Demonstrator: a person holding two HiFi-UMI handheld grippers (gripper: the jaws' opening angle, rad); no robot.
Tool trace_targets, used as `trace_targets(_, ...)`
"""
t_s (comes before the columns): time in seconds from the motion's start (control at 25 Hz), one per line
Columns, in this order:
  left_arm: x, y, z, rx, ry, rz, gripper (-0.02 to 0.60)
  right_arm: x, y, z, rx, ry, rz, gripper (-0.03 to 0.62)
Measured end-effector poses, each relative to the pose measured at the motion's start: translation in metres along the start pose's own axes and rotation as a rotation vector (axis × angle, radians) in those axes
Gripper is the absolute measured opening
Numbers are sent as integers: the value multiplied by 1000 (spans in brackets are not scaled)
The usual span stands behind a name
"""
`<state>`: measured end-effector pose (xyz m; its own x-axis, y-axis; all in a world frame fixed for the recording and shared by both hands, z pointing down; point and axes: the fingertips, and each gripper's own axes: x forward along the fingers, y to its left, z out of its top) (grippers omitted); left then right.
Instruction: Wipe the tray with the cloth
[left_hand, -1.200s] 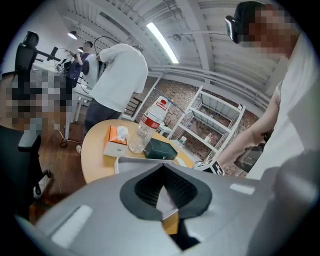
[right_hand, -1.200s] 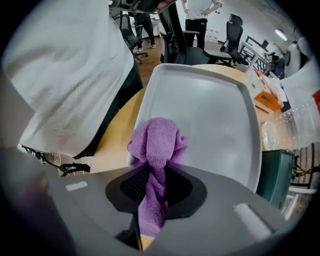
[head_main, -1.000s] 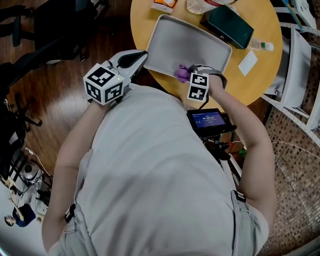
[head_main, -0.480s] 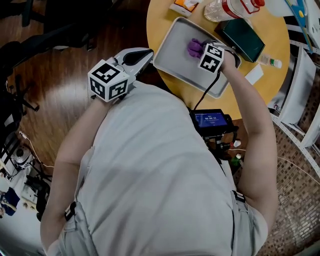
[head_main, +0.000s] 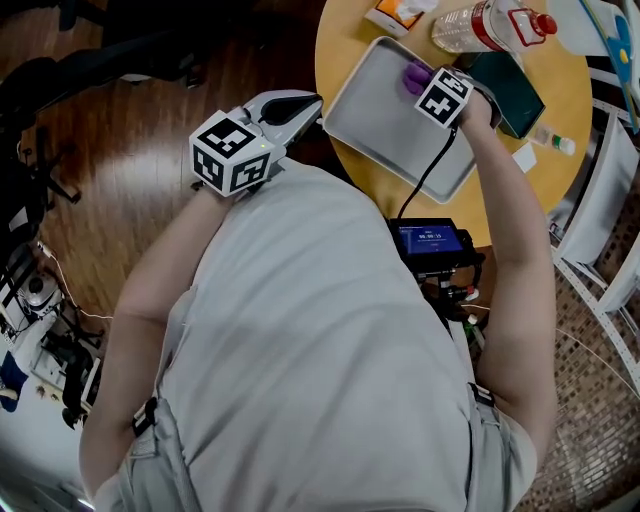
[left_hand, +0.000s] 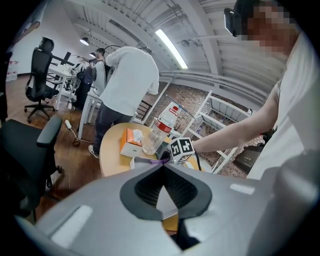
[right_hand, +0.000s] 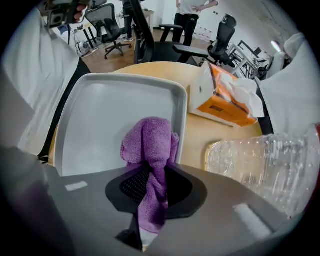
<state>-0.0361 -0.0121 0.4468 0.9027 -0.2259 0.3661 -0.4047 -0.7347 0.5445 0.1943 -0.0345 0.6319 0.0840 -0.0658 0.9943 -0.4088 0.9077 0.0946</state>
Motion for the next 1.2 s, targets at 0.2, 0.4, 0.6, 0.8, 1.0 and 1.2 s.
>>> trace_targets(0.2, 2, -2, -3, 1, -7, -9, 0, -3, 32, 8, 18, -14, 64, 65)
trace_targets(0.4, 3, -1, -2, 3, -21, -15, 0, -6, 108, 47, -58, -65, 232, 66)
trace_targets(0.6, -18, 8, -2, 0, -39, -1, 0, -15, 176, 94, -153, -100, 352, 66)
trace_targets(0.8, -39, 20, -4, -20, -55, 28, 0, -16, 185, 117, -235, -82, 360, 67)
trace_targets(1.0, -43, 27, -5, -35, -68, 43, 0, -15, 168, 134, -240, -102, 358, 68)
trace_targets(1.2, -45, 33, -6, -51, -76, 51, 0, -11, 150, 139, -210, -101, 396, 67)
